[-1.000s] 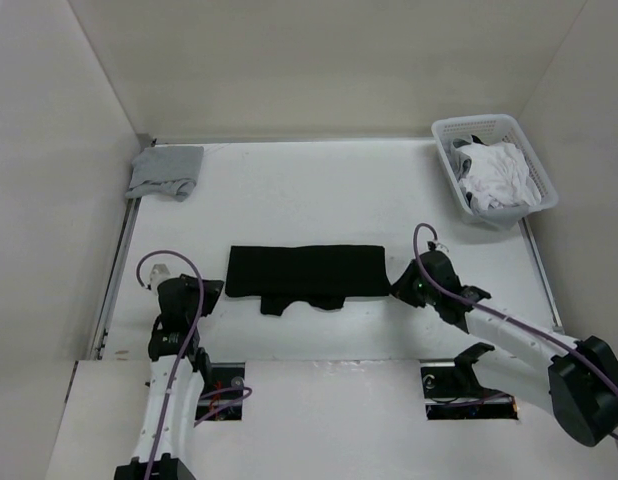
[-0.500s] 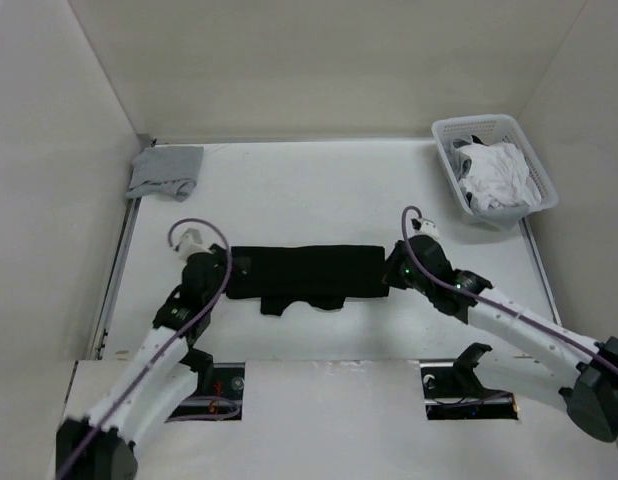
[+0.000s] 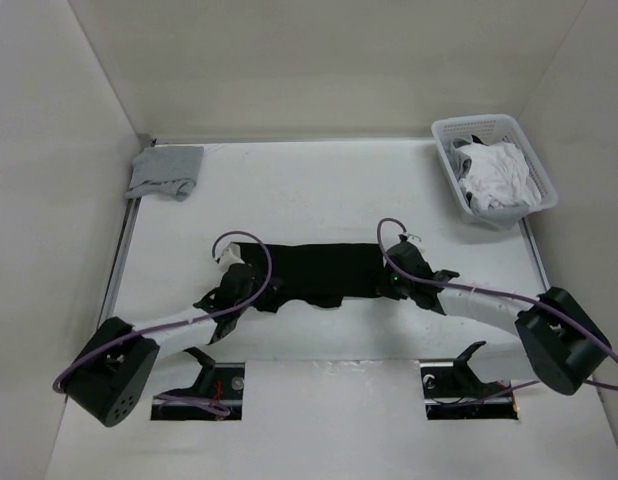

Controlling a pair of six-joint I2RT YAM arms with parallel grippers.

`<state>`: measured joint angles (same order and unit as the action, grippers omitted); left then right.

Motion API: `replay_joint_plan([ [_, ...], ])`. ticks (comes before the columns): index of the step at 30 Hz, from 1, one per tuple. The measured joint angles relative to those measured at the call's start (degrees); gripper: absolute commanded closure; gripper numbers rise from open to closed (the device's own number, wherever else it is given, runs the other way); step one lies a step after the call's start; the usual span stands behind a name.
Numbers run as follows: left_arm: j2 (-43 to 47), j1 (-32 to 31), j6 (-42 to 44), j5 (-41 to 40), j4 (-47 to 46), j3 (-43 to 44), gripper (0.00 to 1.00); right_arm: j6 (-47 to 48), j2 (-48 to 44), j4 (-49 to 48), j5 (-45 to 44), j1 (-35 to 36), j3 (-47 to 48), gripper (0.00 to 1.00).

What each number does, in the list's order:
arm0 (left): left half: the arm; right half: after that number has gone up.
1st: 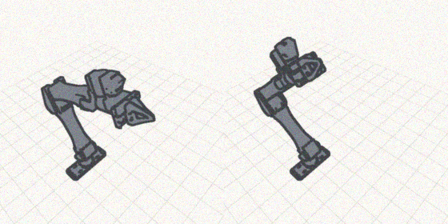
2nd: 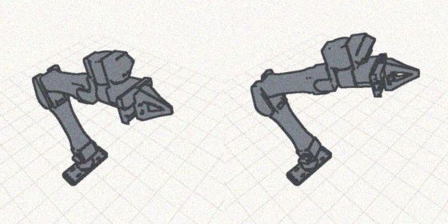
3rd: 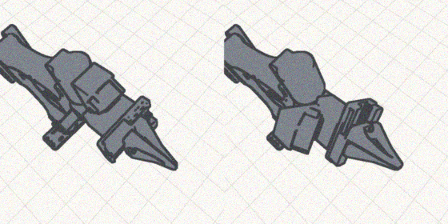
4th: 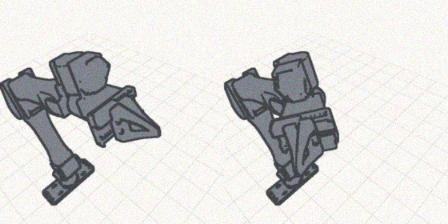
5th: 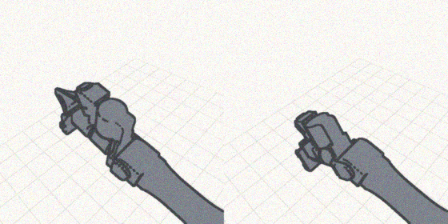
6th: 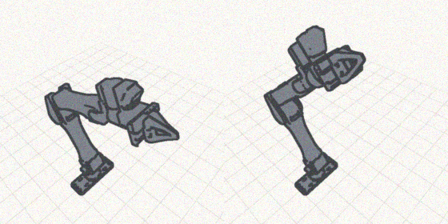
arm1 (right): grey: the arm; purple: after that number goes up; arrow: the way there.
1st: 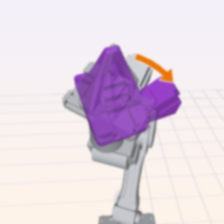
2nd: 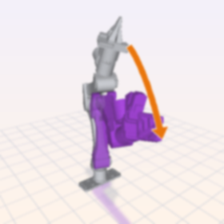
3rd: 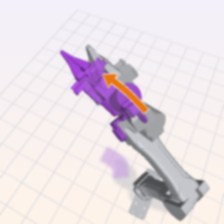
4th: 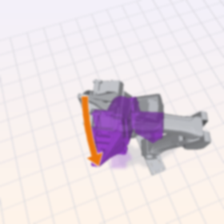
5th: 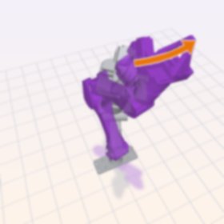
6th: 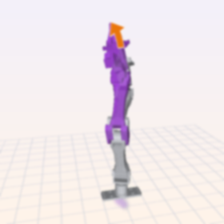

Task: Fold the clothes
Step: Fold the tank top

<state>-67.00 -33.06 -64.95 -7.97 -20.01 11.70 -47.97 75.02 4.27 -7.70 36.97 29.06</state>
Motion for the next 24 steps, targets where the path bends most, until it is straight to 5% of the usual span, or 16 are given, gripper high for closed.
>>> replay_joint_plan([
  [8, 20.22, 3.91, 2.27, 0.66, 12.11, -0.55, 0.63, -1.77, -9.03, 1.33, -0.98, -0.68, -0.74, 0.55],
  [17, 7.89, 1.64, 6.01, 1.2, 10.64, 10.12, 0.66, -3.76, -0.52, -2.93, -0.39, -6.05, -0.63, 0.4],
  [19, 7.8, 1.2, 6.29, 1.38, 10.78, 10.12, 0.66, -4.59, 0.87, -5.18, -0.35, -5.73, -0.35, 0.4],
  [24, 11.39, 2.01, 7.21, 1.86, 11.04, 10.12, 0.66, -6.29, 7.52, -13.33, 2.19, -4.55, 0.85, 0.81],
])
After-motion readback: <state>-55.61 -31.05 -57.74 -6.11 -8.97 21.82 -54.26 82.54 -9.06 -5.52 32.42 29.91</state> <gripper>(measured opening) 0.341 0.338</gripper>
